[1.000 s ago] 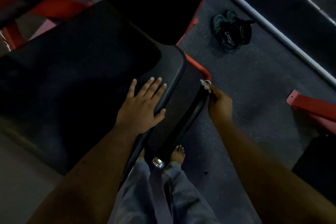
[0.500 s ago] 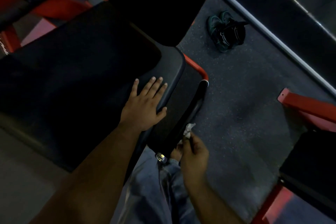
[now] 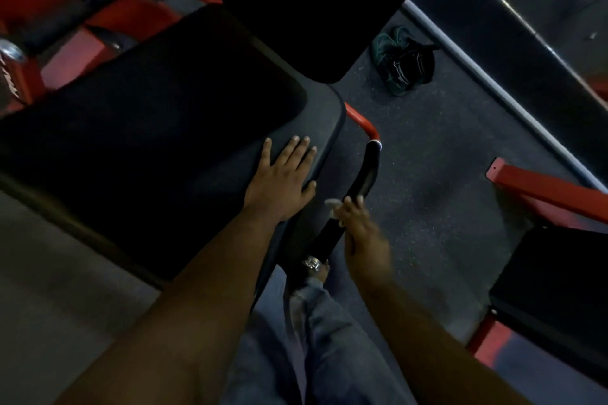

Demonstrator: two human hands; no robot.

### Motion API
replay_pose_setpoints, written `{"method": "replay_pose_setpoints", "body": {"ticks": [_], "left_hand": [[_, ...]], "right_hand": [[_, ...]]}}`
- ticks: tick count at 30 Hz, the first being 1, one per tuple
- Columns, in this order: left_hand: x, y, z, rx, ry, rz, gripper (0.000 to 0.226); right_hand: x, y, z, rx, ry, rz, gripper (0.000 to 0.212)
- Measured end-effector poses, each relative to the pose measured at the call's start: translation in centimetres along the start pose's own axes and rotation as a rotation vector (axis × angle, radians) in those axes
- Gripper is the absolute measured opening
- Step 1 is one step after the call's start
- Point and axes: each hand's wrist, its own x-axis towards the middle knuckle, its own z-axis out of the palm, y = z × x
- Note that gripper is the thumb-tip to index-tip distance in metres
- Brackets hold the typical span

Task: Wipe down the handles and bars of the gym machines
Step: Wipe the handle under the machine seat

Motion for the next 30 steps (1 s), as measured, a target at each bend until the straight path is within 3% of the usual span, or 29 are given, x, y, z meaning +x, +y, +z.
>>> {"method": "replay_pose_setpoints", "body": {"ticks": [6,9,14,25,30], "left_hand": [[-4.1,-1.2,-2.5,-0.127,-0.041,-0.102,0.068],[-7.2,-2.7,-4.1,-0.178,-0.051,-0.172,0.069],[-10.6,-7.0,-6.7,-0.247,-0.013,-0.347,0.071],[-10.0,-20.2,-7.3,-0.208,0.153,-0.609,0.072],[-7.7,-25.6,-7.5,-0.161,0.225,-0.67,0.074]], "right_hand": [[-5.3,-2.8,-0.1,0.001,-0.191,-0.095,0.045],[-3.4,-5.6,-2.0,0.097,-0.106,0.108,0.035],[3.7,-11.6,-3.3,0.263,0.016,0.21,0.034],[20.4,-20.6,4.8,0.405,-0.264,-0.011,0.025],[27.6,-24.6,8.0,0.429,-0.293,-0.11,0.028]]}}
